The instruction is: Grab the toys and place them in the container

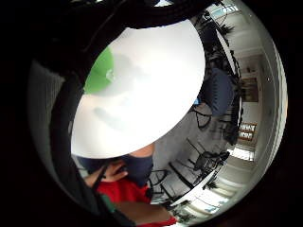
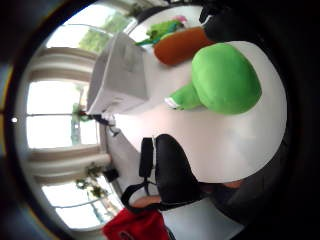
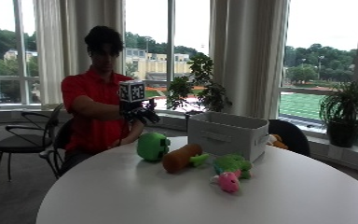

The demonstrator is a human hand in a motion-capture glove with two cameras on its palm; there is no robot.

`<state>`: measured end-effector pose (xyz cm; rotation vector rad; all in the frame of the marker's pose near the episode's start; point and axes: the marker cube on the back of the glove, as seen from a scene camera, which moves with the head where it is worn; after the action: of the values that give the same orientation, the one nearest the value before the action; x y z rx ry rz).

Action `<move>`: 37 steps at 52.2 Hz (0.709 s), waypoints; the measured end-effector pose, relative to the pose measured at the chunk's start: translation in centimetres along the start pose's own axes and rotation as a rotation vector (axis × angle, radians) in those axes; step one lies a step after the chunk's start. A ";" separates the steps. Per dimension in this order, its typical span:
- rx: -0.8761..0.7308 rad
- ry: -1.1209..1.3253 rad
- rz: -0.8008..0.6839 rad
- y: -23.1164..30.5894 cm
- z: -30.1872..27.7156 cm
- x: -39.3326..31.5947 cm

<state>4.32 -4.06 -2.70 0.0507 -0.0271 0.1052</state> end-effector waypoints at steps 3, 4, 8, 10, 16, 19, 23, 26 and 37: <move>-0.039 -0.005 -0.124 0.2 -0.1 0.1; -0.043 -0.007 -0.130 0.1 -0.1 0.0; -0.048 -0.009 -0.133 -0.7 0.0 -0.1; -0.053 -0.009 -0.138 -1.0 0.1 -0.2; -0.059 -0.003 -0.146 -1.6 0.5 -1.0; -0.067 -0.002 -0.147 -2.1 0.9 -1.5; -0.101 0.002 -0.142 -2.3 2.0 -2.1; -0.124 0.009 -0.127 -3.6 2.8 -1.7; -0.188 0.059 -0.106 -5.1 6.6 -1.8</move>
<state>2.95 -9.62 3.58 -0.1385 0.0249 -0.0018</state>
